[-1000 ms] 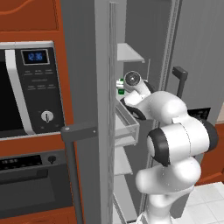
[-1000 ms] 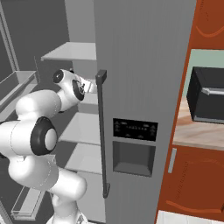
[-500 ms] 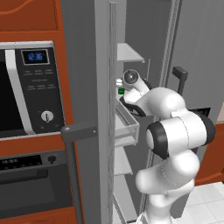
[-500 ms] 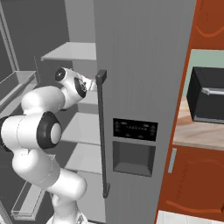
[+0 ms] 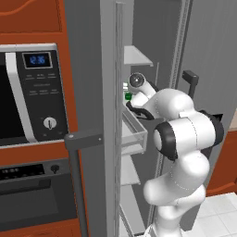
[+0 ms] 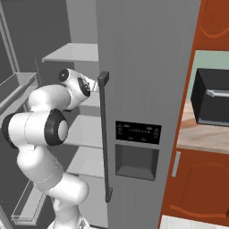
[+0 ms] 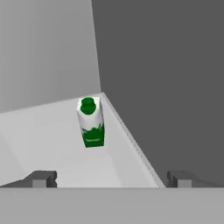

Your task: Take out the milk from the fridge and place it on the tray on the counter. Then take the sugar cube near the tray and place it in the tray.

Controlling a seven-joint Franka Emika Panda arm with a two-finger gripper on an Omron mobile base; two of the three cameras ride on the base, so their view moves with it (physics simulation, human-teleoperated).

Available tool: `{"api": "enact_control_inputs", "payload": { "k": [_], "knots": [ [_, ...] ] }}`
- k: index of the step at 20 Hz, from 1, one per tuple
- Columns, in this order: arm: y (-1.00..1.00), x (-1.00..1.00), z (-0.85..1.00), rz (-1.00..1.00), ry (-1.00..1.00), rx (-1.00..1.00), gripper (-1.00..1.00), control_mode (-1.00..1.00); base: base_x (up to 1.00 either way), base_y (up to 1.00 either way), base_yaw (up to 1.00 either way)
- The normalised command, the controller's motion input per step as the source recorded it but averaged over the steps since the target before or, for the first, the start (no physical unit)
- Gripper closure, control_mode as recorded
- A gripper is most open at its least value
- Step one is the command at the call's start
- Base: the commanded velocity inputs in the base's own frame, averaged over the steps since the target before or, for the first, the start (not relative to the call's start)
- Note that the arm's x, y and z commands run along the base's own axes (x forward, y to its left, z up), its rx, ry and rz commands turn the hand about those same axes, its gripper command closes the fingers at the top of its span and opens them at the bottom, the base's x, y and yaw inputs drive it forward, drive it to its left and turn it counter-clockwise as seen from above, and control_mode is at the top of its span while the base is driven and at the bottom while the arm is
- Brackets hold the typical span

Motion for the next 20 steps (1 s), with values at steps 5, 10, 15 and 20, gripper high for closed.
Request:
{"api": "enact_control_inputs", "payload": {
  "k": [5,10,15,20],
  "knots": [
    [0.13,0.08,0.00,0.00,0.00,0.00,-1.00,-1.00,0.00,0.00,0.00],
    [0.00,0.20,-0.07,0.01,-0.05,0.00,-1.00,-1.00,0.00,0.00,0.00],
    [0.03,0.33,-0.14,0.00,-0.08,0.00,-1.00,-1.00,0.00,0.00,0.00],
    [0.01,0.30,-0.10,0.00,-0.07,0.00,-1.00,-1.00,0.00,0.00,0.00]
  ]
}}
